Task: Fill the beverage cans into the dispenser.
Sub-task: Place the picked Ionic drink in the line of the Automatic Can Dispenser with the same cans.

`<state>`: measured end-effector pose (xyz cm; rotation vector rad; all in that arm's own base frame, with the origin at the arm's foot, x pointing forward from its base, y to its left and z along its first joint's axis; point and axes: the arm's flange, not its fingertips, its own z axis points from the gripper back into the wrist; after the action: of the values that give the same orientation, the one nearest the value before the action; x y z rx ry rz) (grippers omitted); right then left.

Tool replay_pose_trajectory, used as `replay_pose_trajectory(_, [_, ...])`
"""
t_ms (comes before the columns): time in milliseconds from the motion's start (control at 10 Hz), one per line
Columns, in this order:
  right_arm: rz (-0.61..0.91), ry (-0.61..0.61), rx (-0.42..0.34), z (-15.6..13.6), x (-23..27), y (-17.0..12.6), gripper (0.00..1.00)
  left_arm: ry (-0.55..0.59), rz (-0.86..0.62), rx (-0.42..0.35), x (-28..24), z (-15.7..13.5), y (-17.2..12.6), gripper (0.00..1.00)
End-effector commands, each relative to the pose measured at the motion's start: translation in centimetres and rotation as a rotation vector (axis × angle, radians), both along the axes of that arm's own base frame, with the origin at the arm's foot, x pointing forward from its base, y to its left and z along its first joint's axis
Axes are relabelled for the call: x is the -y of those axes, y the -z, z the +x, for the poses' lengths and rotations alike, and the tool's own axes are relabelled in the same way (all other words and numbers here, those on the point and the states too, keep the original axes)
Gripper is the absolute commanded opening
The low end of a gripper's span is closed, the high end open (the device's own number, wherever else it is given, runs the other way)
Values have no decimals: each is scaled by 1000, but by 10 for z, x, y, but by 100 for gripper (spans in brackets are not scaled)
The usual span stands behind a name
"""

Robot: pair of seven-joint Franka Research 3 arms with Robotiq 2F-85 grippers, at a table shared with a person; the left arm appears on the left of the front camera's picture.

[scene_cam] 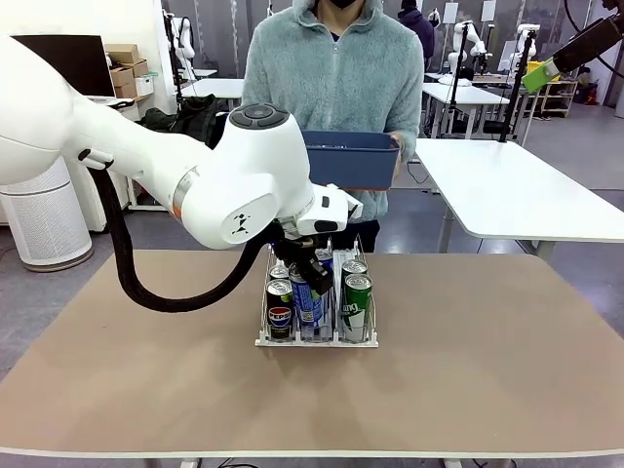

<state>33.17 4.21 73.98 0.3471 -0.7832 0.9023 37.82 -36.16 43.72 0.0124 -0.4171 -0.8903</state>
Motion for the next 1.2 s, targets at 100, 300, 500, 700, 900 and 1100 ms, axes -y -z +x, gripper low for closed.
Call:
replay_pose_trajectory(100, [-3, -2, -1, 0, -1, 1, 100, -30, -9, 72, -7, 42, 10, 57])
replay_pose_trajectory(300, [-3, -2, -1, 0, -1, 1, 100, -41, 5, 60, -7, 47, 18, 57])
replay_pose_trajectory(500, [-3, -2, -1, 0, -1, 1, 100, -49, 10, 20, -7, 46, 27, 57])
replay_pose_trajectory(700, [-3, -2, -1, 0, -1, 1, 100, -45, 6, -53, -3, 47, 36, 57])
replay_pose_trajectory(900, [-3, -2, -1, 0, -1, 1, 100, -11, -13, -38, 3, 33, 35, 57])
replay_pose_trajectory(1100, [-3, -2, -1, 0, -1, 1, 100, -12, -6, -97, 5, 33, 40, 57])
